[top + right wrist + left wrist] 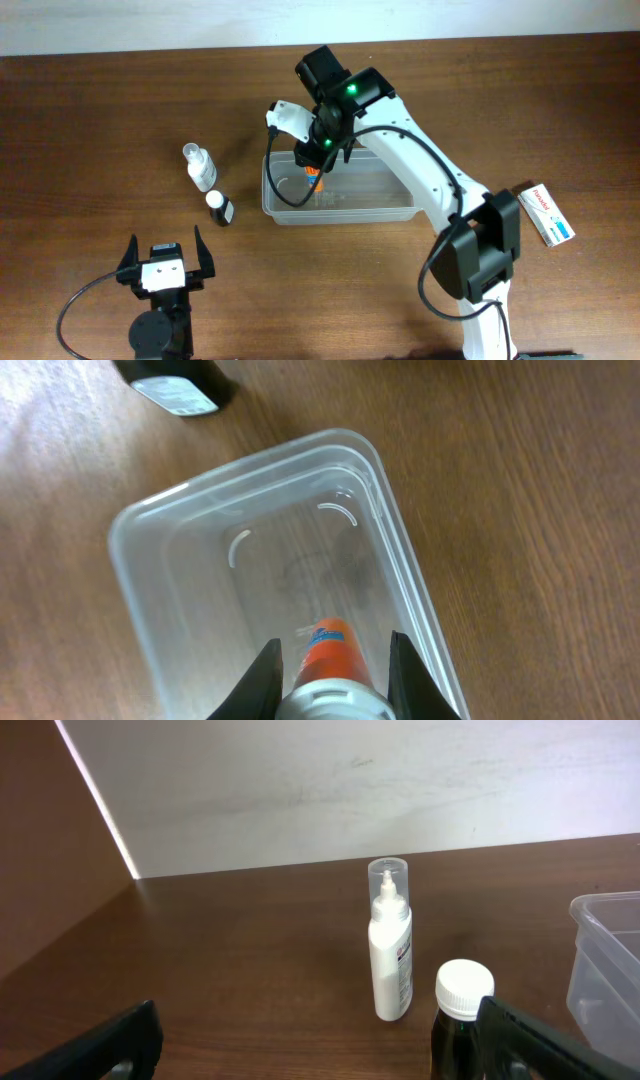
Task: Pack container
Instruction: 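Carry the orange tube with right gripper over the container and lower it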
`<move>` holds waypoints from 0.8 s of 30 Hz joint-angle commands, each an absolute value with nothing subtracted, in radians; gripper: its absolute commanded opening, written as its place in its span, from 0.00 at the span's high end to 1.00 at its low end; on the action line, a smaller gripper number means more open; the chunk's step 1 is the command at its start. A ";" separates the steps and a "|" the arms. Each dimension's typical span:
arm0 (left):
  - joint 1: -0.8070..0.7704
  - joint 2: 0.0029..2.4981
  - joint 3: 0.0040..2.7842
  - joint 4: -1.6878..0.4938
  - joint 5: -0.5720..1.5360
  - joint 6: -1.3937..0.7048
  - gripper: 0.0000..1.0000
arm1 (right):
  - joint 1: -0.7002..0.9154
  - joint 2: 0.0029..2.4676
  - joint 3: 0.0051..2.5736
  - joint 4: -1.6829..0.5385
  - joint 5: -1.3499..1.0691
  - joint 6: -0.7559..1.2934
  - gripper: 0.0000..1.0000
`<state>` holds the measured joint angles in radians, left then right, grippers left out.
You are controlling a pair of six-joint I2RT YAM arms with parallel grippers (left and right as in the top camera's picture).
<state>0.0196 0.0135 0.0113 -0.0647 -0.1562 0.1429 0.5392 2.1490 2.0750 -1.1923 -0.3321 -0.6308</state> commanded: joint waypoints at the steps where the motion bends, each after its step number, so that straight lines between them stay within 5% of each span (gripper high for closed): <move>1: 0.020 0.007 0.009 -0.068 -0.149 0.163 0.00 | 0.509 2.173 2.066 -1.169 -0.364 -0.654 0.94; 24: 0.020 0.007 0.009 -0.068 -0.149 0.163 0.00 | 0.464 2.234 2.066 -1.147 -0.489 -0.703 0.94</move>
<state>0.0196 0.0135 0.0113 -0.0647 -0.1562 0.1429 0.4614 2.2234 2.0712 -1.1496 -0.4419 -0.6918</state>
